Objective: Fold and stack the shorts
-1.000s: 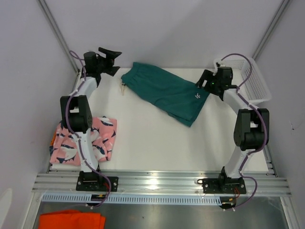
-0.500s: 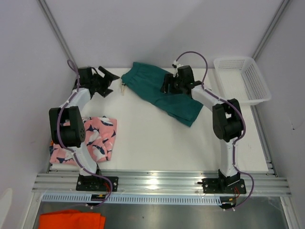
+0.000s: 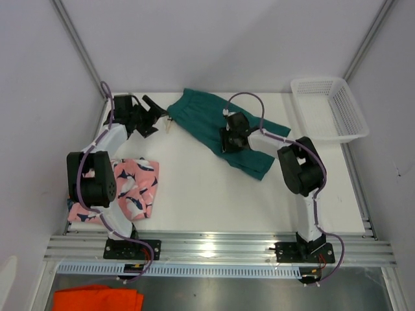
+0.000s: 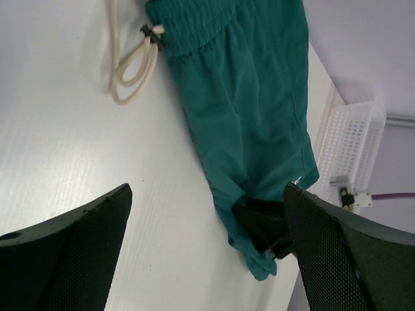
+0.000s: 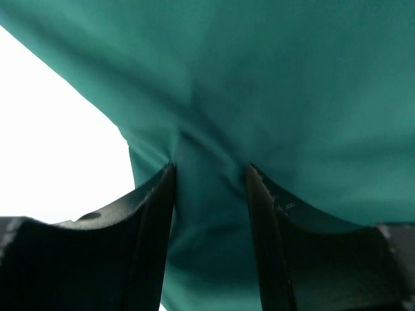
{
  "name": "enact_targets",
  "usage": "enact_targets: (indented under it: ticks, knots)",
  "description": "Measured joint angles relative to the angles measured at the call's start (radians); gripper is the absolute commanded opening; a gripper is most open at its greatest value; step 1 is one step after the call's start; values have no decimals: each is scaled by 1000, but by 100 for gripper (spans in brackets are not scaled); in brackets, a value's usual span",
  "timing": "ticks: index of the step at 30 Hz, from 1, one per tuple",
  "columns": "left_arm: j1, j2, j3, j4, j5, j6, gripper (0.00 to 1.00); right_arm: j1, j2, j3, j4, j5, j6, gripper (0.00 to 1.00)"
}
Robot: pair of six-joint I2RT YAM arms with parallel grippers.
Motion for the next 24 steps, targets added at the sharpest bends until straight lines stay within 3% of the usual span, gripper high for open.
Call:
enact_targets:
  ticks: [7,13,19,24]
  knots:
    - [-53,-13,-17,-14,-16,41,99,130,-212,-294,-25,135,-2,45]
    - [-93,-13,-71,-30,-24,83,99,183,-389,-496,-93,195,10,50]
    - [-120,-13,-117,-31,-24,100,99,119,-476,-530,-234,261,15,55]
    - [-136,-61,-246,11,-23,90,99,63,-482,-491,-282,290,19,57]
